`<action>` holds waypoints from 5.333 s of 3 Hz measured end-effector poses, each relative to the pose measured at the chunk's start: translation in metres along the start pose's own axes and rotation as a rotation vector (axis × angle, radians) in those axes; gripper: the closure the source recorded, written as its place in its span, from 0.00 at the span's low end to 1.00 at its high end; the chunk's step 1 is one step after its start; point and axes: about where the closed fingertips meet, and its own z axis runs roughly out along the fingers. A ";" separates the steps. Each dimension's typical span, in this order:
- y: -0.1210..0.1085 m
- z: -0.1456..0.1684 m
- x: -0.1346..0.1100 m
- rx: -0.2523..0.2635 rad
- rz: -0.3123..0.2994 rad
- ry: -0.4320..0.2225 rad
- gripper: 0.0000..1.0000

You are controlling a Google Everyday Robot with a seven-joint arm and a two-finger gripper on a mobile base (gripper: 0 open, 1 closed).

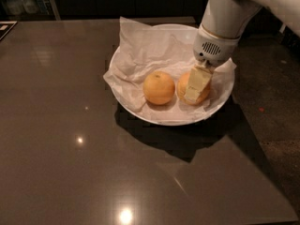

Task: Pick orange from white bowl

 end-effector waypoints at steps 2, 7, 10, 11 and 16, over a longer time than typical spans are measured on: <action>0.026 -0.055 0.009 0.047 -0.097 -0.124 1.00; 0.013 -0.064 0.011 0.020 -0.138 -0.159 0.82; 0.013 -0.064 0.011 0.020 -0.138 -0.159 0.13; 0.013 -0.064 0.011 0.020 -0.138 -0.159 0.00; 0.021 -0.030 -0.018 -0.050 -0.041 -0.080 0.18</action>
Offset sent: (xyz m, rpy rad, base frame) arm -0.0447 -0.0109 0.0631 0.0899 -0.0909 0.0978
